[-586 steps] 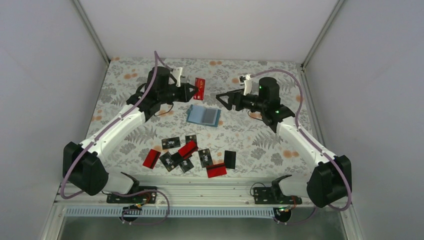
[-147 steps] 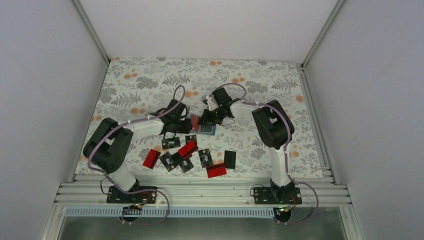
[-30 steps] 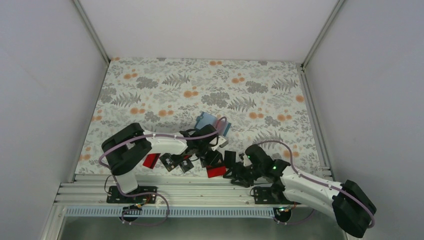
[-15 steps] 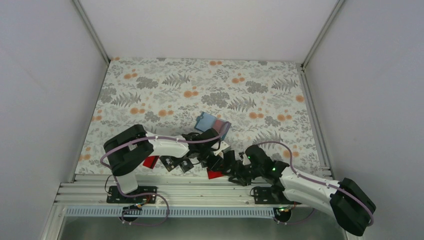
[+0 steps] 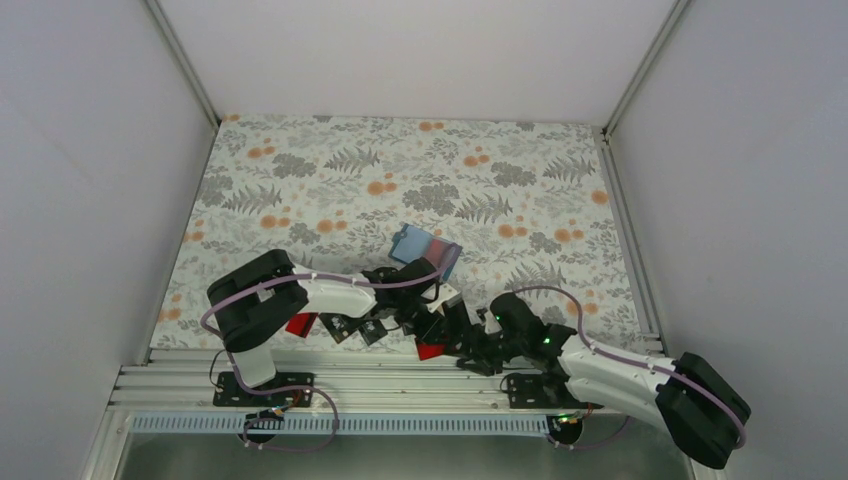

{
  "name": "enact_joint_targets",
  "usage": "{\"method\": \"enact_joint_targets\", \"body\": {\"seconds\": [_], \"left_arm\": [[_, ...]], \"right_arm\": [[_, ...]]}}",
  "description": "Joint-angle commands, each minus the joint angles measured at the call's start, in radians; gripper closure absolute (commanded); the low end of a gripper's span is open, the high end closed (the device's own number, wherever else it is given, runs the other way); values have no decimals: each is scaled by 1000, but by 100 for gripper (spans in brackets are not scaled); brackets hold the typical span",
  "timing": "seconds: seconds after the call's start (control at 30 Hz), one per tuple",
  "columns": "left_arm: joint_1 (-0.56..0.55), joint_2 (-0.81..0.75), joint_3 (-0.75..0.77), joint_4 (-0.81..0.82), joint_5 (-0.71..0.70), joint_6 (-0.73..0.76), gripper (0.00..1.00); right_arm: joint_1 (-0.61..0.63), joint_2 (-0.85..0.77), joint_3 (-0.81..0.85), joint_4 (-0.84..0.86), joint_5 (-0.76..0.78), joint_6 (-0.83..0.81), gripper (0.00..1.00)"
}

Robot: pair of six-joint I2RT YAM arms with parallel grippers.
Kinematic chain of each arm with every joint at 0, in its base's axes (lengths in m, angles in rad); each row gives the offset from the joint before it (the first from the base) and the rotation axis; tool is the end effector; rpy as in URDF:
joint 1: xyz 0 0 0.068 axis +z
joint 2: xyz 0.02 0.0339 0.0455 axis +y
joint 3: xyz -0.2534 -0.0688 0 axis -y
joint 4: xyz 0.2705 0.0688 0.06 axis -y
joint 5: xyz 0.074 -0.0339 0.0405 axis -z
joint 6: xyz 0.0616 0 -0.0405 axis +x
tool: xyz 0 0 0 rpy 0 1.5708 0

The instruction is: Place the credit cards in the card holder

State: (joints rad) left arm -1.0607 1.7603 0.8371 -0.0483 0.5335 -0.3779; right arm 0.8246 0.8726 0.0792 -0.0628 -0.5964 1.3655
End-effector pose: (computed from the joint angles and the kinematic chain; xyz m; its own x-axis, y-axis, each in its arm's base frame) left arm 0.1438 -0.3211 0.0779 -0.7037 0.6070 -0.3693 0.6798 0.4240 -0.5984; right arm 0.0910 0.1494 0.0625 -0.9439 0.1722 0.2818 0.3272 0.6024 0.7280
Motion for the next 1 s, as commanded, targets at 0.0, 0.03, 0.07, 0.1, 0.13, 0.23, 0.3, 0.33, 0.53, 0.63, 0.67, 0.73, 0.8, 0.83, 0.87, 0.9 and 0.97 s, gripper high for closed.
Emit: {"method": "enact_joint_targets", "body": {"seconds": [0.0,0.03,0.07,0.1,0.13,0.23,0.3,0.33,0.53,0.63,0.67,0.73,0.8,0.83,0.87,0.9,0.97], "left_arm": [[-18,-35,-13,49,120,-18,59],[-18,-39,-14,51,127,-23,59],[-18,-42,-13,53,133,-26,59],[-18,-43,-13,50,134,-30,59],[-17,-49,-14,46,124,-35,59],[-12,-81,-8,23,66,-53,59],[-4,-112,1,15,40,-63,59],[2,-127,6,13,32,-68,59],[40,-155,49,-63,-59,-57,59],[72,-140,55,-80,-87,-52,59],[79,-131,57,-84,-91,-50,59],[84,-108,69,-108,-114,-39,59],[84,-83,71,-116,-105,-27,60],[85,-73,67,-111,-90,-23,60],[85,-66,60,-98,-67,-20,60],[84,-61,53,-83,-41,-20,60],[82,-47,38,-56,9,-17,60]], "right_arm": [[7,11,-14,69,38,21,44],[7,14,-16,73,38,23,45],[8,15,-19,81,38,28,45],[8,16,-23,88,39,31,45],[10,17,-24,94,42,35,46],[13,16,-32,111,52,43,48],[14,15,-40,137,61,58,49],[14,14,-45,147,66,66,50],[18,17,-57,189,92,102,51],[24,26,-62,215,111,133,51],[30,32,-63,222,117,148,51],[42,48,-64,236,129,177,51],[58,68,-66,254,141,205,51],[66,80,-67,269,149,219,51],[75,93,-67,281,155,233,51],[80,108,-67,293,161,240,52],[90,133,-67,317,171,255,52]]}}
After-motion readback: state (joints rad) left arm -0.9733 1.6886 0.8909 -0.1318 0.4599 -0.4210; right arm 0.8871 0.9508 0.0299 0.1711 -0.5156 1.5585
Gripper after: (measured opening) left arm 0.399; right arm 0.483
